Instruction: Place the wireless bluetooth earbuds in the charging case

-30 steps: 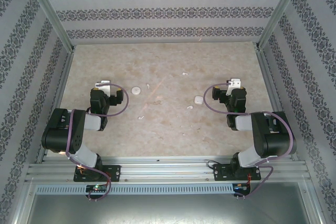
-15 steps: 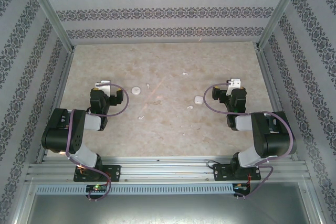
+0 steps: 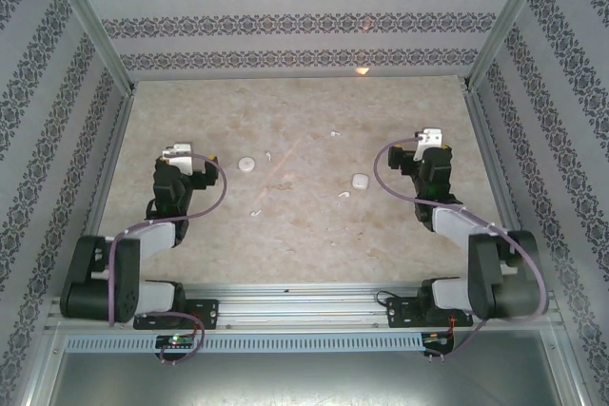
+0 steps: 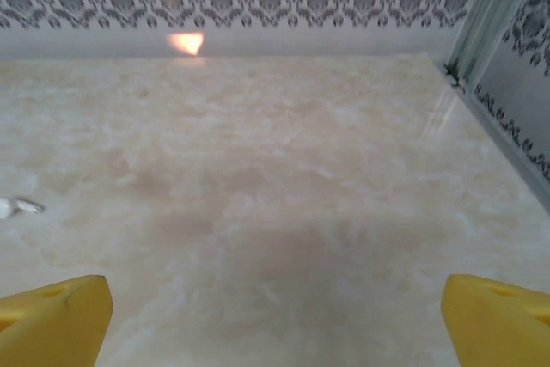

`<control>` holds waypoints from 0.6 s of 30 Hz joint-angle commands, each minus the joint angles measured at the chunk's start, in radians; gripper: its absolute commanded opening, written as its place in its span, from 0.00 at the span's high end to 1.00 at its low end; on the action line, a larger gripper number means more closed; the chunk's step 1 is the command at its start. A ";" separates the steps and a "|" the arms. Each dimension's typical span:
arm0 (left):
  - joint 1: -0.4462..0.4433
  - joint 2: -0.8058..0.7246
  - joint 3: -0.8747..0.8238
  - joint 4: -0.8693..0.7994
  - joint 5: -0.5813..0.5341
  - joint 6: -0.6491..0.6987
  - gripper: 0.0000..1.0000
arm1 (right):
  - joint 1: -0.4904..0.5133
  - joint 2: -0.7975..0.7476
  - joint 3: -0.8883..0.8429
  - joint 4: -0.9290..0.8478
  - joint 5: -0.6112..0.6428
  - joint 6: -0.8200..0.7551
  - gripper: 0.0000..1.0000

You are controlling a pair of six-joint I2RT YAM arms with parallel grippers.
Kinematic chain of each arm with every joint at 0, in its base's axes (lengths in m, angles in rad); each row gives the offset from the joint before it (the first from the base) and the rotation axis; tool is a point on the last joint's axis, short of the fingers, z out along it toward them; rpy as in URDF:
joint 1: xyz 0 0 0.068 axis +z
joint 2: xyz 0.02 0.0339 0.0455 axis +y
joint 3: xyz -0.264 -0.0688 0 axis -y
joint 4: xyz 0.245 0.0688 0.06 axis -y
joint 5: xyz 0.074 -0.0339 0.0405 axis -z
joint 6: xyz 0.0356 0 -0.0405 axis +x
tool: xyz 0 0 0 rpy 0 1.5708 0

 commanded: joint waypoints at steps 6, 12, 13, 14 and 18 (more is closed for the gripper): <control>0.012 -0.184 0.234 -0.673 0.024 -0.248 0.00 | 0.110 -0.106 0.399 -0.910 0.001 0.220 0.02; 0.011 -0.103 0.380 -1.044 0.116 -0.360 0.00 | 0.166 0.013 0.573 -1.313 -0.110 0.436 0.09; 0.011 -0.074 0.401 -1.091 0.148 -0.362 0.00 | 0.181 0.037 0.579 -1.336 -0.124 0.449 0.09; 0.008 -0.049 0.421 -1.128 0.173 -0.362 0.00 | 0.196 0.055 0.586 -1.345 -0.128 0.458 0.09; -0.045 0.066 0.517 -1.278 0.162 -0.363 0.00 | 0.242 0.169 0.617 -1.341 -0.136 0.474 0.09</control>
